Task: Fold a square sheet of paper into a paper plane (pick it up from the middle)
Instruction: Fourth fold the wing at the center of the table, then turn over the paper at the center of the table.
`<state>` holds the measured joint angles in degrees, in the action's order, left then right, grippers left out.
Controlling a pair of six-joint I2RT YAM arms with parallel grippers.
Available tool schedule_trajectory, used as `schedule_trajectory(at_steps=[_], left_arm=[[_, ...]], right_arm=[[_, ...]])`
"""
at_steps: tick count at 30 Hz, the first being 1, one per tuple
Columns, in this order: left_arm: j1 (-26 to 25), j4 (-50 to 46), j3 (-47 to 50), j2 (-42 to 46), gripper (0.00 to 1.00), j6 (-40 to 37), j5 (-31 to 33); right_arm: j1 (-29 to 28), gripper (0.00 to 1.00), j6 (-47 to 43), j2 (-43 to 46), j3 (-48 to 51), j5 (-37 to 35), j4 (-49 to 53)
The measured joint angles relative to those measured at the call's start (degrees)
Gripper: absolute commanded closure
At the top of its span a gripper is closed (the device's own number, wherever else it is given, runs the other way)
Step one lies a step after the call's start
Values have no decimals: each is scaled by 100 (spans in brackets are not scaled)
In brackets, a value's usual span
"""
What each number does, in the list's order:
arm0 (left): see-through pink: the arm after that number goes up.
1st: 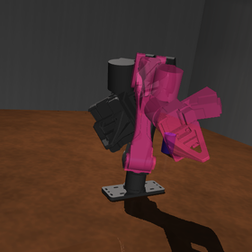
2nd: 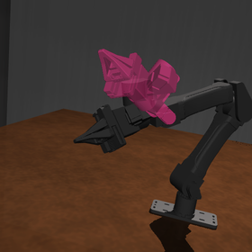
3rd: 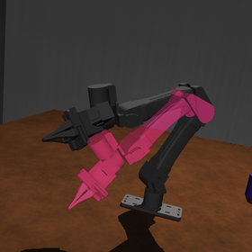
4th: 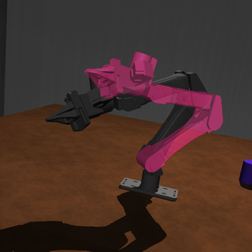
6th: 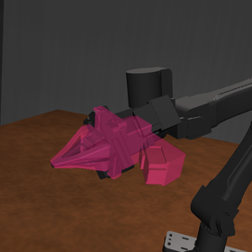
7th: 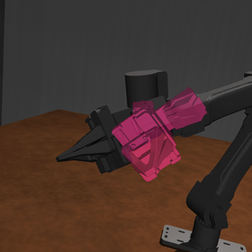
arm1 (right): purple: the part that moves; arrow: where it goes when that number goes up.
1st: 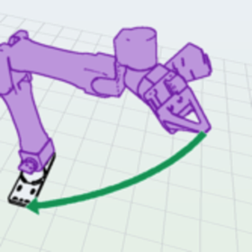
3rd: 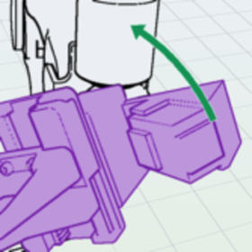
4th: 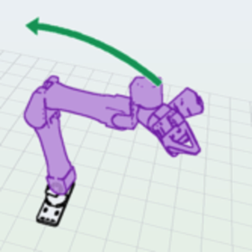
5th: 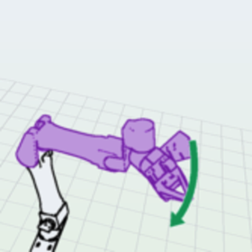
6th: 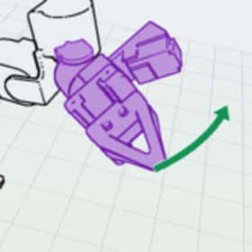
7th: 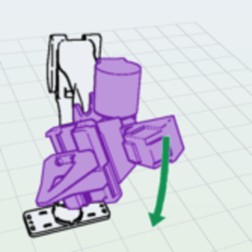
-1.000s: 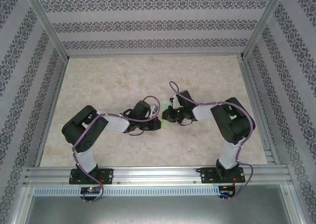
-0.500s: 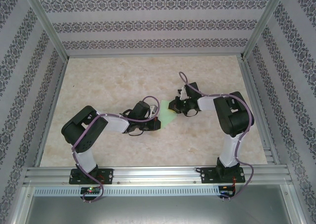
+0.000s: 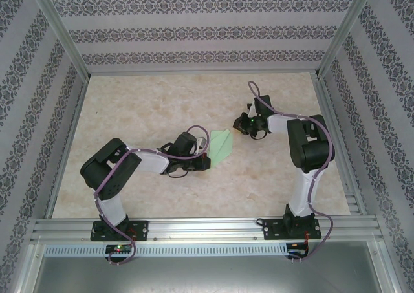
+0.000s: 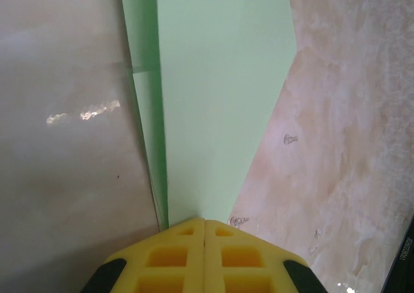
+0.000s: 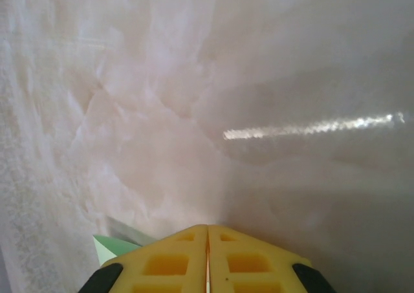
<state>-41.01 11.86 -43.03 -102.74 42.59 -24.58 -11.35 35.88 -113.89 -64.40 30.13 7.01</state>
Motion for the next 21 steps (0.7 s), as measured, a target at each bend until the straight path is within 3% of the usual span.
schedule_trajectory(at_steps=[4, 11, 21], left_arm=[[0, -310, -136, 26, 87, 48, -37], [0, -1318, -776, 358, 63, 57, 116], [79, -2153, -1056, 1193, 23, -68, 1322]], right_arm=[[-57, 78, 68, 315, 149, -13, 59], [-483, 58, 407, 1681, 1047, -212, 116], [-1687, 55, 1049, 1941, 1567, -927, 98]])
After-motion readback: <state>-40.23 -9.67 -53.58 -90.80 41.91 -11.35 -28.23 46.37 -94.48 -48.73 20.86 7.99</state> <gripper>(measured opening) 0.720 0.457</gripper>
